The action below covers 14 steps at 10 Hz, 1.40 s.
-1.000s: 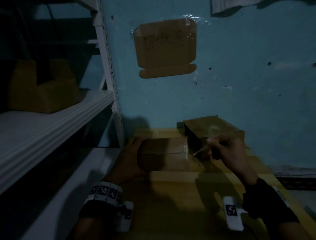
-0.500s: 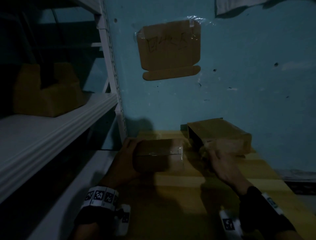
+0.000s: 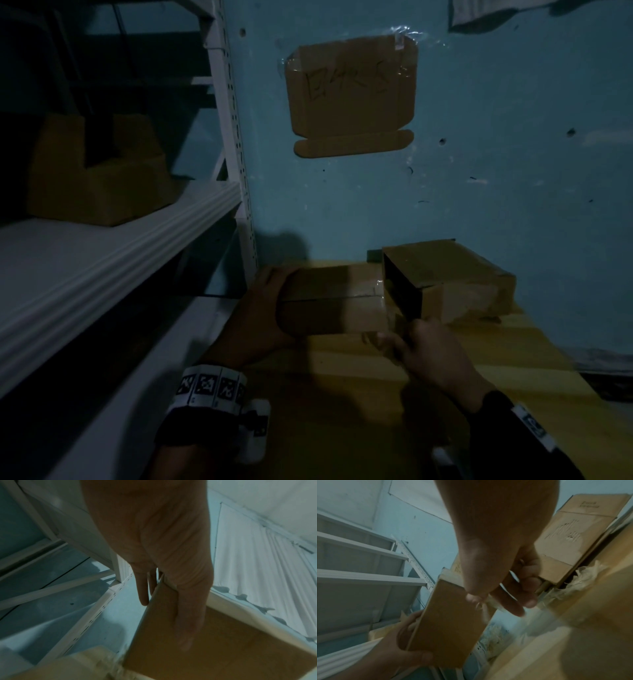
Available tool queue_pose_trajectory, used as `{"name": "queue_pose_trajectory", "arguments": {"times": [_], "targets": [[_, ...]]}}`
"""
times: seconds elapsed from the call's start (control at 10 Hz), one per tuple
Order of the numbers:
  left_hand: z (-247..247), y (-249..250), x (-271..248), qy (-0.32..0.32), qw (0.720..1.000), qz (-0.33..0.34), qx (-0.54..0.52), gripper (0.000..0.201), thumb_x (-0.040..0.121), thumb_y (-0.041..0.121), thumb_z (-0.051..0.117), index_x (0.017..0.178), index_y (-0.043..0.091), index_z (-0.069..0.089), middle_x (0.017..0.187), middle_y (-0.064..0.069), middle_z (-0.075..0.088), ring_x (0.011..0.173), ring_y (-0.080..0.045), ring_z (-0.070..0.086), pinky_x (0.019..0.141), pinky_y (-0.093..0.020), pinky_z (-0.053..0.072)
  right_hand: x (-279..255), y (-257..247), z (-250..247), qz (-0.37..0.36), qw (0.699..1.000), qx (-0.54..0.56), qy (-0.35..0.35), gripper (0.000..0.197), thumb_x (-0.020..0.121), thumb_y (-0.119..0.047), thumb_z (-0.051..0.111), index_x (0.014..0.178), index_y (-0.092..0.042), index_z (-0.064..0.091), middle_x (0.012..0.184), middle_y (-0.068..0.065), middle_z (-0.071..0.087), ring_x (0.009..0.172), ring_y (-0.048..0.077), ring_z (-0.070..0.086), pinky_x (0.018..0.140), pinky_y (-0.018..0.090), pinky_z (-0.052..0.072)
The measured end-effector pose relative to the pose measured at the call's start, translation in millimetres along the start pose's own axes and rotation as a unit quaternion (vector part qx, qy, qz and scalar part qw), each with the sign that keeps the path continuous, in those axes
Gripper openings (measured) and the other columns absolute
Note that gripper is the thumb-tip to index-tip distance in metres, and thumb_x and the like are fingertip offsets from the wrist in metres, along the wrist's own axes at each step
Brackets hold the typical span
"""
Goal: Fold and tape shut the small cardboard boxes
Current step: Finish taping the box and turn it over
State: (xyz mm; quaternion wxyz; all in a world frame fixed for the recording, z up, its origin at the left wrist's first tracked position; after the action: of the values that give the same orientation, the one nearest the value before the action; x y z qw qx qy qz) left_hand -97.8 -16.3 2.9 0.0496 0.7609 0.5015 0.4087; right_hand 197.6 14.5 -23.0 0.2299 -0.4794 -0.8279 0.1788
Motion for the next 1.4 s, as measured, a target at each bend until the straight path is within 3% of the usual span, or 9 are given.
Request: {"name": "queue_pose_trajectory", "arguments": {"times": [0.1, 0.2, 0.4, 0.5, 0.7, 0.9, 1.1, 1.3, 1.4], "targets": [[-1.3, 2.2, 4.8, 0.016, 1.000, 0.004, 0.025, 0.097, 0.054, 0.039, 0.085, 0.142, 0.028, 0.042, 0.130, 0.003, 0.042, 0.116, -0.016, 0.052, 0.097, -0.041, 0.049, -2.8, -2.1, -2.5, 0.041, 0.998, -0.035, -0.014, 0.056, 0.100, -0.061, 0.029, 0.073, -0.026, 0.064, 0.068, -0.005, 0.065, 0.063, -0.001, 0.064, 0.059, 0.015, 0.046], [0.7, 6.2, 7.0, 0.015, 0.999, 0.014, 0.048, 0.095, 0.060, 0.032, 0.087, 0.143, 0.030, 0.040, 0.131, -0.001, 0.040, 0.117, -0.019, 0.051, 0.098, -0.043, 0.049, -6.2, -7.0, -1.8, 0.054, 0.992, -0.112, -0.013, 0.056, 0.109, -0.051, 0.021, 0.115, -0.014, 0.062, 0.107, 0.008, 0.068, 0.101, 0.022, 0.065, 0.085, 0.034, 0.050], [10.3, 8.3, 6.4, -0.029, 0.996, 0.009, 0.081, 0.102, 0.062, 0.034, 0.090, 0.148, 0.031, 0.037, 0.138, -0.004, 0.037, 0.125, -0.023, 0.047, 0.105, -0.041, 0.045, 6.0, 2.5, 3.7, 0.043, 0.990, -0.043, -0.127, 0.027, 0.079, -0.027, 0.063, 0.052, -0.035, 0.063, 0.055, -0.018, 0.060, 0.059, 0.000, 0.059, 0.060, 0.018, 0.043], [11.7, 11.3, 5.9, -0.030, 0.996, 0.008, 0.084, 0.104, 0.060, 0.033, 0.091, 0.148, 0.034, 0.035, 0.138, -0.002, 0.037, 0.124, -0.021, 0.047, 0.103, -0.039, 0.046, 6.0, 8.5, 5.9, 0.049, 0.985, -0.029, -0.163, 0.031, 0.078, 0.000, 0.073, 0.064, -0.027, 0.064, 0.056, -0.012, 0.063, 0.058, 0.005, 0.062, 0.056, 0.019, 0.045], [14.3, 14.5, 4.8, -0.039, 0.997, -0.009, 0.071, 0.104, 0.060, 0.036, 0.090, 0.148, 0.035, 0.035, 0.138, -0.002, 0.037, 0.124, -0.024, 0.047, 0.104, -0.042, 0.046, 6.2, 7.8, -0.5, 0.084, 0.989, -0.097, -0.075, 0.035, 0.085, -0.056, 0.075, 0.073, -0.025, 0.067, 0.067, -0.010, 0.064, 0.058, 0.004, 0.060, 0.054, 0.019, 0.042], [19.2, 9.6, 3.9, -0.053, 0.995, -0.004, 0.086, 0.104, 0.060, 0.045, 0.085, 0.148, 0.040, 0.032, 0.137, 0.003, 0.036, 0.121, -0.022, 0.050, 0.097, -0.046, 0.050, 12.8, 56.6, 25.6, 0.163, 0.971, -0.138, -0.107, 0.069, 0.078, -0.062, 0.077, 0.135, -0.027, 0.058, 0.127, 0.002, 0.067, 0.114, 0.025, 0.065, 0.089, 0.035, 0.053], [20.3, 11.0, 4.1, -0.064, 0.995, -0.022, 0.077, 0.102, 0.059, 0.042, 0.080, 0.149, 0.037, 0.033, 0.135, 0.004, 0.035, 0.123, -0.020, 0.047, 0.097, -0.045, 0.050, 12.0, 62.5, 25.1, 0.161, 0.977, -0.090, -0.107, 0.114, 0.034, -0.100, 0.063, 0.128, -0.034, 0.062, 0.120, -0.003, 0.070, 0.110, 0.023, 0.067, 0.090, 0.038, 0.053], [24.5, 9.0, 6.8, -0.071, 0.991, -0.034, 0.106, 0.107, 0.059, 0.039, 0.084, 0.149, 0.044, 0.026, 0.138, -0.002, 0.035, 0.126, -0.029, 0.045, 0.091, -0.048, 0.052, 10.1, 36.3, -17.0, 0.094, 0.991, 0.039, -0.082, 0.055, 0.066, -0.058, 0.089, 0.107, -0.032, 0.062, 0.096, -0.006, 0.071, 0.088, 0.007, 0.067, 0.081, 0.038, 0.059], [24.7, 11.0, 8.3, -0.078, 0.990, -0.046, 0.108, 0.115, 0.054, 0.037, 0.087, 0.150, 0.045, 0.023, 0.141, 0.000, 0.033, 0.126, -0.028, 0.045, 0.089, -0.047, 0.054, 2.1, 14.5, -33.6, 0.037, 0.987, 0.123, -0.097, 0.085, 0.059, -0.042, 0.096, 0.129, -0.038, 0.048, 0.119, -0.019, 0.063, 0.114, 0.000, 0.061, 0.090, 0.022, 0.054]]}}
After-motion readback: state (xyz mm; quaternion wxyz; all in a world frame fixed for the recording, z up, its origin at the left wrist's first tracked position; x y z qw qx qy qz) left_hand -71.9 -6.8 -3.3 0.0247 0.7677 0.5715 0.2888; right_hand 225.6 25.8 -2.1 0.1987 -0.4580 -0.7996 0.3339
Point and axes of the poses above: each hand's wrist, its own x-axis towards the middle knuckle, its own z-axis out of the palm, y = z × x, the point moved 1 cm from there along x, towards the middle knuckle
